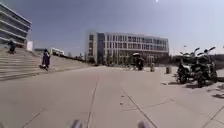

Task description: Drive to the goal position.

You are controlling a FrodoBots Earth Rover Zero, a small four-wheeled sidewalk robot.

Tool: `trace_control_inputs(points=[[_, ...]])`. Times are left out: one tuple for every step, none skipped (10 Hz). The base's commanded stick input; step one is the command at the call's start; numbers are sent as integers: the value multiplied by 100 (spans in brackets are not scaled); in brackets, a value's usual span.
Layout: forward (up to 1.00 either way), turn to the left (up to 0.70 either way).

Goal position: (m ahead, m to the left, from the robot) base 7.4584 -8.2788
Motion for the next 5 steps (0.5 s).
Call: trace_control_inputs(points=[[70,0],[70,0],[70,0],[70,0],[70,0]])
